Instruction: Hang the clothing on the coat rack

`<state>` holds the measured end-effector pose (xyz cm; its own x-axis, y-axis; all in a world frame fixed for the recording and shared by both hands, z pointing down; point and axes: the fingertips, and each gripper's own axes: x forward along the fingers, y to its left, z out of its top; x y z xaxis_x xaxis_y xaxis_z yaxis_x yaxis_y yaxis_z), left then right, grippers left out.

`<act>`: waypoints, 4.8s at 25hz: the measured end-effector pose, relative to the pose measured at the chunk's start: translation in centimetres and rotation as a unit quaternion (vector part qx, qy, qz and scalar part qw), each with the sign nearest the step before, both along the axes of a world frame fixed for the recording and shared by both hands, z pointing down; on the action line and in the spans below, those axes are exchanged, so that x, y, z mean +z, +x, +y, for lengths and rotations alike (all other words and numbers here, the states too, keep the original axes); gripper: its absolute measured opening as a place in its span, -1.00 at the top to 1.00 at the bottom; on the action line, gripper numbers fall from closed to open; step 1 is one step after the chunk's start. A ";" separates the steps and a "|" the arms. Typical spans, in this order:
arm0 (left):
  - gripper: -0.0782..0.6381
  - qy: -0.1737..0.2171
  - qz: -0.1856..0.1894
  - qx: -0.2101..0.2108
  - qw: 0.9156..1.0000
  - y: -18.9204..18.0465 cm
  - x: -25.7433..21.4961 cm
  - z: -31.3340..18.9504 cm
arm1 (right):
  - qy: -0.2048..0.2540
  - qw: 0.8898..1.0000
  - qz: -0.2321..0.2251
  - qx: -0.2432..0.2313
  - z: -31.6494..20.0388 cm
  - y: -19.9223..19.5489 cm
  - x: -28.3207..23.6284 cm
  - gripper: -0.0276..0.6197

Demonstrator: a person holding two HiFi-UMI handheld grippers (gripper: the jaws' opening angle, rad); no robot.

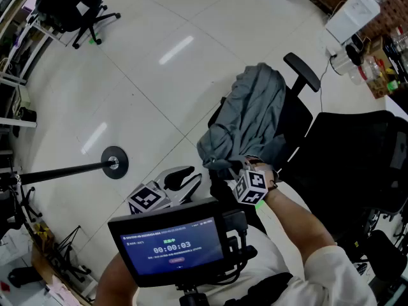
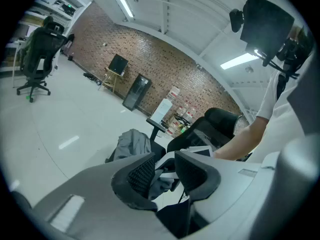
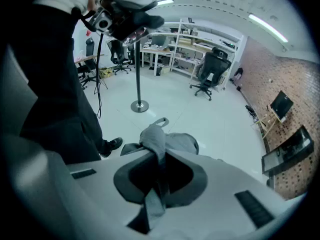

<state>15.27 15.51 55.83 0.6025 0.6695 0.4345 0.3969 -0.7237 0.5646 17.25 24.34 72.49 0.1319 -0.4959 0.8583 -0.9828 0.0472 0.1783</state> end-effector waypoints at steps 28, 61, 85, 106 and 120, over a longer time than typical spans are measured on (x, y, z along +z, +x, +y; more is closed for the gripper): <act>-0.02 0.128 0.025 0.133 0.982 7.6 4.0 8.1 | 0.228 0.953 0.121 0.158 1.4 11.0 -23.6 0.88; 0.55 0.217 0.119 0.071 0.966 23.6 -1.4 8.1 | 0.385 0.872 0.257 0.157 3.8 19.1 -46.5 0.88; 0.76 0.078 0.262 -0.106 0.956 25.0 -19.2 -1.0 | 0.447 0.822 0.302 0.181 6.1 23.7 -53.2 0.88; 0.76 0.073 0.304 -0.248 0.917 14.2 -25.4 -14.9 | 0.487 0.823 0.279 0.086 -6.2 20.7 -58.0 0.88; 0.76 0.087 0.305 -0.335 0.887 3.6 -25.9 -23.7 | 0.507 0.828 0.238 -0.023 -18.5 13.8 -61.3 0.88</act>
<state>18.91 -8.18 29.92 0.9985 0.0275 -0.0473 0.0384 -0.9677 0.2490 31.09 5.86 11.23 0.2961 -0.9438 -0.1470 -0.7912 -0.3285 0.5157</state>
